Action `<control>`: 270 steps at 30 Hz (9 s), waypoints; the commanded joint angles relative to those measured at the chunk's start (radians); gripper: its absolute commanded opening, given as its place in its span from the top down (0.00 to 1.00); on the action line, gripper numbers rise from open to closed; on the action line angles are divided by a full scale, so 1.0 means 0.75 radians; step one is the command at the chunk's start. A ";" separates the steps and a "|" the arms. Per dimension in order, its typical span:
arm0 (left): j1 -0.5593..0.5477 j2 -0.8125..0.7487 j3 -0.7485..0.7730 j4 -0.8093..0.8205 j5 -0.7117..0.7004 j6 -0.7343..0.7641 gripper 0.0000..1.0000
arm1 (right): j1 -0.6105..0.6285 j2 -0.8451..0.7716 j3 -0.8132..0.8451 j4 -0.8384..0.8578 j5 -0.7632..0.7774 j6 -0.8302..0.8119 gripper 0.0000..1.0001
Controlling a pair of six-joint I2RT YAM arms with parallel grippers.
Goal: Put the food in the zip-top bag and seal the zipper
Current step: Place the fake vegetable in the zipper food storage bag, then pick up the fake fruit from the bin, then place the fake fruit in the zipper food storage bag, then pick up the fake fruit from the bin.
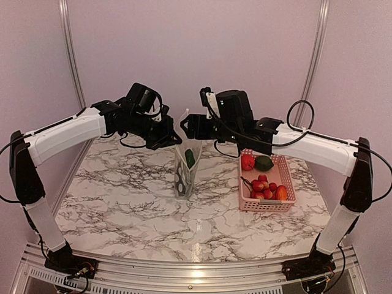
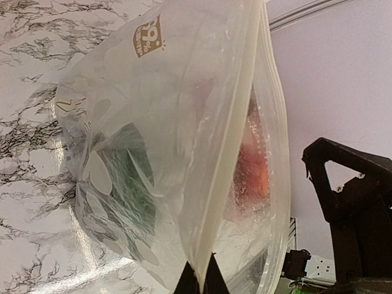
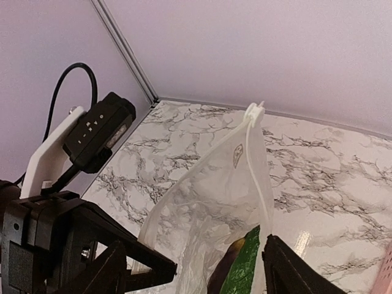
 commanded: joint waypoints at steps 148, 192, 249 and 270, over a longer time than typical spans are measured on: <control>0.074 0.055 0.068 -0.151 0.062 0.139 1.00 | -0.350 -0.148 0.119 -0.301 -0.444 -0.002 0.49; 0.074 0.013 0.064 -0.128 0.053 0.109 1.00 | -0.144 0.178 0.442 -0.534 -0.744 -0.036 0.49; 0.074 0.076 0.157 -0.114 0.115 0.091 1.00 | -0.397 -0.350 0.175 -0.899 -0.223 -0.114 0.16; 0.076 0.119 0.155 -0.113 0.138 0.102 1.00 | -0.461 -0.686 -0.432 -1.244 0.188 0.147 0.37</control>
